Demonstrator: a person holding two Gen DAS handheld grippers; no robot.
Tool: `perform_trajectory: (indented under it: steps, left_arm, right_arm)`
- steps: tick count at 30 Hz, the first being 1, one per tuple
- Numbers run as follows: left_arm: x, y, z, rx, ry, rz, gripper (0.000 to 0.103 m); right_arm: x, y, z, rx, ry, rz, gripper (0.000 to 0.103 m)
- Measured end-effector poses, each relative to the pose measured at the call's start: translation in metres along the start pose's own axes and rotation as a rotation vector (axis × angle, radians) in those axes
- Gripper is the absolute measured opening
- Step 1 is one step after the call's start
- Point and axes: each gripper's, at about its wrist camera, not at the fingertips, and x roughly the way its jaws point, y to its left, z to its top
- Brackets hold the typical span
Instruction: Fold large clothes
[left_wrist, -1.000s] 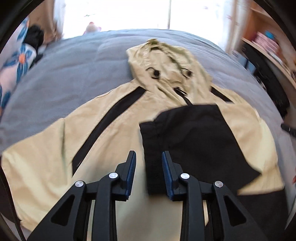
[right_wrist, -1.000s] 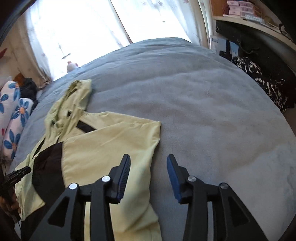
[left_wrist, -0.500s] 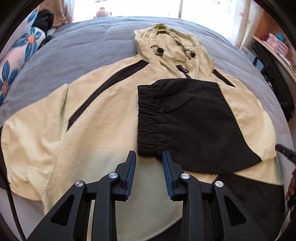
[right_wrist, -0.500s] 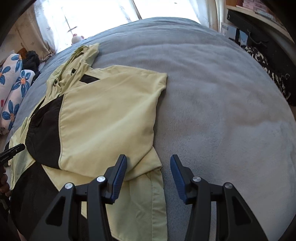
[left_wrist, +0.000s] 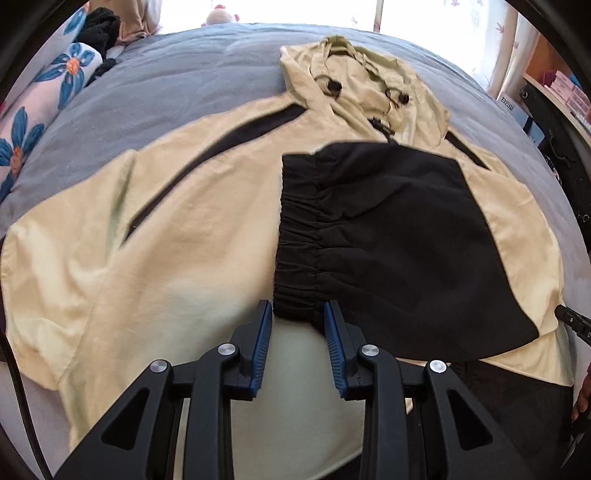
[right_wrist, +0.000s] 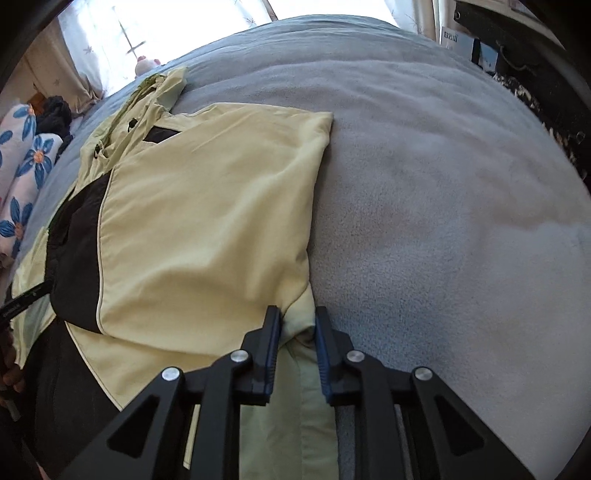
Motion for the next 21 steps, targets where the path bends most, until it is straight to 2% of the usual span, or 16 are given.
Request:
perform_trajectory:
  steps: [4,6,8,11,16,18,21]
  left_arm:
    - [-0.037,-0.005,-0.001,0.039,-0.112,0.083,0.030]
    - [-0.051,-0.013,0.000,0.055,-0.154,0.099,0.035]
    - [-0.060,-0.022,0.000,0.062,-0.177,0.085,0.037]
    - [-0.061,-0.044,0.003,0.077,-0.177,0.045,0.039]
    - [-0.039,-0.076,0.005,0.064,-0.135,0.014,0.039]
    - [-0.026,-0.082,0.004,0.050,-0.115,-0.006,0.039]
    - [-0.003,-0.086,0.001,0.053,-0.069,0.027,0.039]
  right_arm:
    - [-0.036,0.015,0.004,0.010,-0.091,-0.073,0.023]
    - [-0.048,0.026,0.006,0.012,-0.129,-0.079,0.025]
    - [-0.057,0.045,0.008,-0.007,-0.157,-0.057,0.025]
    - [-0.057,0.085,0.010,-0.055,-0.154,-0.006,0.025]
    - [-0.027,0.144,0.007,-0.138,-0.106,0.076,0.025]
    - [-0.013,0.153,0.006,-0.127,-0.084,0.081,0.025]
    - [0.013,0.147,0.006,-0.070,-0.025,0.091,0.025]
